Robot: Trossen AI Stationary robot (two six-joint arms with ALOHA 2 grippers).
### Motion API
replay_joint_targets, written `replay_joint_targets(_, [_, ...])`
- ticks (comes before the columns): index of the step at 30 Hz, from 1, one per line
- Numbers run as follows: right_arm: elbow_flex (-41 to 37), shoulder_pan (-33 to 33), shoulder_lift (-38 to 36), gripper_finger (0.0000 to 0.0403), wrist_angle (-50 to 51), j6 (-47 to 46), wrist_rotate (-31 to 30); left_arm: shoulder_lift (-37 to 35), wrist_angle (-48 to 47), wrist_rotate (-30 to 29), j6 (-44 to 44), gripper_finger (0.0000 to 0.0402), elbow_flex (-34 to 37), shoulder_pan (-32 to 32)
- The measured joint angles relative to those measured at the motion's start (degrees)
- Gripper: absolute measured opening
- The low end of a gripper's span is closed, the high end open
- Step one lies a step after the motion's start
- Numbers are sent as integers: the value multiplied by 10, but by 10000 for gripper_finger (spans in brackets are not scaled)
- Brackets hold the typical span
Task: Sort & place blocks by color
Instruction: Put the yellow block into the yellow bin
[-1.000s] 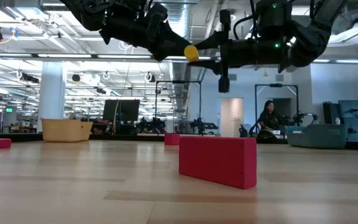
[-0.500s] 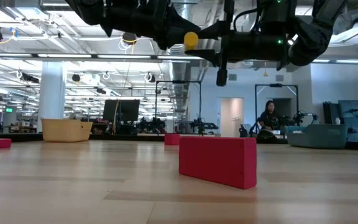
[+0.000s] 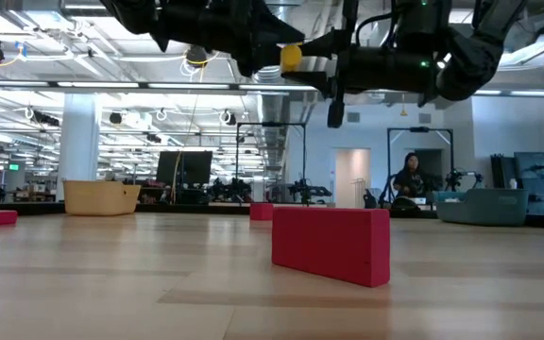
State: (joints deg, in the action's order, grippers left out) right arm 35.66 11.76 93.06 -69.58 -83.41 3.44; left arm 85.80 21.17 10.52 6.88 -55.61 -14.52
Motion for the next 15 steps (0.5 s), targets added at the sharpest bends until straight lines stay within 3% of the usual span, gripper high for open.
replay_joint_targets(7, [1,12,-1,146,-69,7,-9,-34,-29,12,-12,378,1,-8])
replay_joint_targets(15, [1,15,-1,143,-59,13,-3,-31,-41,22,-3,378,2,-7])
